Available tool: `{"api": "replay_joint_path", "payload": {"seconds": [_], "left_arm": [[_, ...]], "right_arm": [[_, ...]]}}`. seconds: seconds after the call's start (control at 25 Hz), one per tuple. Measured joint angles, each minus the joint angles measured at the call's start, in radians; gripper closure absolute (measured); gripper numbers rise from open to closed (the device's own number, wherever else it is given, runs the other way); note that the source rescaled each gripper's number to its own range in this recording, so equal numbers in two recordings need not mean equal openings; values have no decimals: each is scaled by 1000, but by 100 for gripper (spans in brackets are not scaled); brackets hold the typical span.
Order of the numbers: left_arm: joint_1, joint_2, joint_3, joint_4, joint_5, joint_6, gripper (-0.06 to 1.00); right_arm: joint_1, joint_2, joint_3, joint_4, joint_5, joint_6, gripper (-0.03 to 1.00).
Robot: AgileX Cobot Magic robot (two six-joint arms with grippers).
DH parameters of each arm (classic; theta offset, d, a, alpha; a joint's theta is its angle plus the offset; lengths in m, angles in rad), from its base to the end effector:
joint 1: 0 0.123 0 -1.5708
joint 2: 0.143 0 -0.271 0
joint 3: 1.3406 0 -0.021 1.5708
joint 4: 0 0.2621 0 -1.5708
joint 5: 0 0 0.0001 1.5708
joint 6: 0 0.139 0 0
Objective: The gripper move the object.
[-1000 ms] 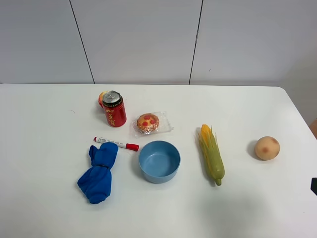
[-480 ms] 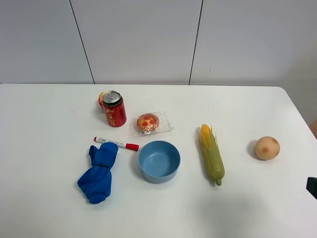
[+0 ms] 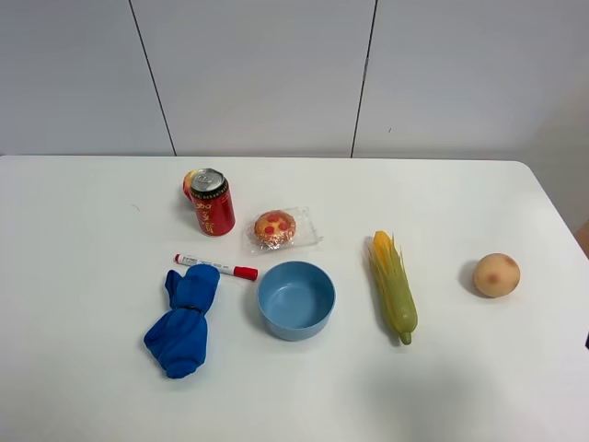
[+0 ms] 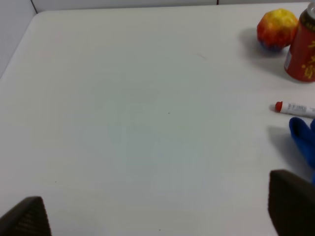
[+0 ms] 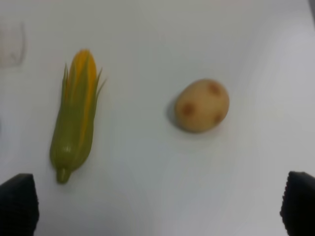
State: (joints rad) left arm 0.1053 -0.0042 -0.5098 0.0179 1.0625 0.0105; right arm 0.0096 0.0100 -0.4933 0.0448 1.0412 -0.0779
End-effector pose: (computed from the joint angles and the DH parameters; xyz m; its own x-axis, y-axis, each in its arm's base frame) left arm 0.0597 0.0085 0.2641 -0.4448 -0.0277 -0.8952 -0.1105 0.9936 0.0242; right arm 0.0651 0.0060 0.2605 -0.4500 -0.0595 -0.8911 -0.0690 0.9971 -0.0318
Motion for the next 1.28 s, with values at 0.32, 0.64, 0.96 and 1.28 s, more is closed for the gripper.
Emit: {"api": "replay_joint_path", "payload": {"seconds": [0.32,0.64,0.96,1.28], "left_arm": [[0,0,0,0,0,0,-6],[0,0,0,0,0,0,-6],[0,0,0,0,0,0,-6],[0,0,0,0,0,0,-6]], "right_arm": [[0,-12,-7,-4,-95,0,-3],[0,-12,-7,3,-103,0,-3],[0,-12,-2,-2,22,1,-3],[0,-12,8,-7,25,5,-3]]}}
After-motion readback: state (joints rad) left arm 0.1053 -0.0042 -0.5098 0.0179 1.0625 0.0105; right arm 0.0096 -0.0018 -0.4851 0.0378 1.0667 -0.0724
